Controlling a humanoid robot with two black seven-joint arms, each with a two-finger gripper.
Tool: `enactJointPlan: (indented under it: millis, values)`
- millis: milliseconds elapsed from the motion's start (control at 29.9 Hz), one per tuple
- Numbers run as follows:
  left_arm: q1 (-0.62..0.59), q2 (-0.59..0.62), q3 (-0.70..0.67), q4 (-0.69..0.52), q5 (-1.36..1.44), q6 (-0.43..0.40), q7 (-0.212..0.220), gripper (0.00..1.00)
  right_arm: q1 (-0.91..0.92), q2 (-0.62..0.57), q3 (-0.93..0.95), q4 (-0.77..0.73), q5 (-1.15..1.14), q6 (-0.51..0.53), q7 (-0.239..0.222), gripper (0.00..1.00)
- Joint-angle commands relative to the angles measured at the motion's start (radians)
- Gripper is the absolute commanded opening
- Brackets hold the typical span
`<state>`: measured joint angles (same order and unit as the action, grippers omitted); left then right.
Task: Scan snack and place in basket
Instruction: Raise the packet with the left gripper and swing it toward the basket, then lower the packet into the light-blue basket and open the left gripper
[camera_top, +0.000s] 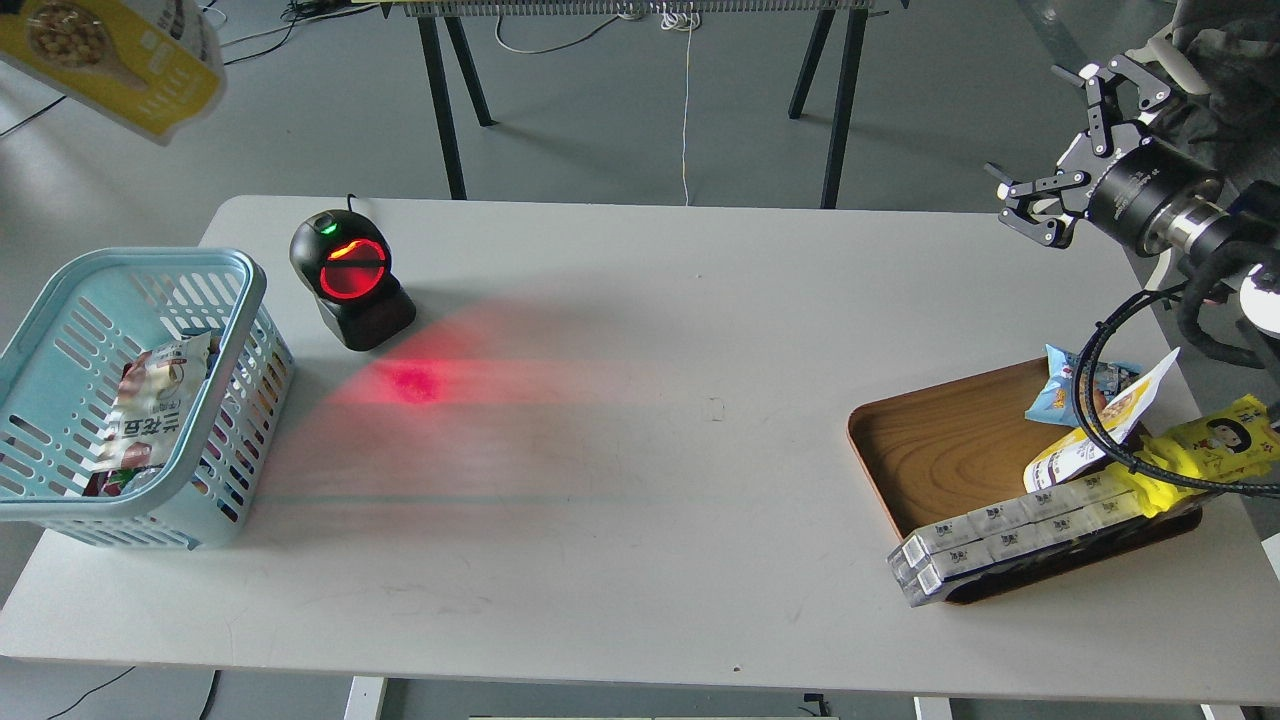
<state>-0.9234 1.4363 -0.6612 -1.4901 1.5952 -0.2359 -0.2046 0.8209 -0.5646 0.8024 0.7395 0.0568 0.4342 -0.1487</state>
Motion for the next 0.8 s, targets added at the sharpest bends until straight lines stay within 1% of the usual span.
enactJointPlan:
  millis: [0, 100, 201, 301, 468, 769]
  values:
    - [0.0, 0.067, 0.127, 0.011, -0.032, 0.095, -0.018, 0.0, 0.001, 0.0, 0.0, 0.0, 0.0, 0.0, 0.0, 0.99]
    - [0.0, 0.111, 0.225, 0.016, -0.043, 0.158, -0.022, 0.0, 0.001, -0.001, 0.0, 0.0, 0.0, 0.0, 0.0, 0.99]
    - [0.0, 0.142, 0.328, 0.017, -0.046, 0.231, -0.051, 0.0, 0.001, -0.001, 0.0, 0.0, 0.0, 0.0, 0.0, 0.99]
    - [0.0, 0.164, 0.429, 0.017, -0.046, 0.3, -0.055, 0.0, 0.001, 0.0, 0.0, 0.001, 0.0, 0.0, 0.0, 0.99]
    - [0.0, 0.164, 0.577, 0.017, -0.046, 0.403, -0.056, 0.0, 0.0, 0.0, 0.0, 0.001, 0.0, 0.0, 0.0, 0.99]
    - [0.0, 0.157, 0.753, 0.037, -0.046, 0.481, -0.056, 0.0, 0.0, 0.0, -0.002, 0.001, 0.0, 0.0, -0.002, 0.99]
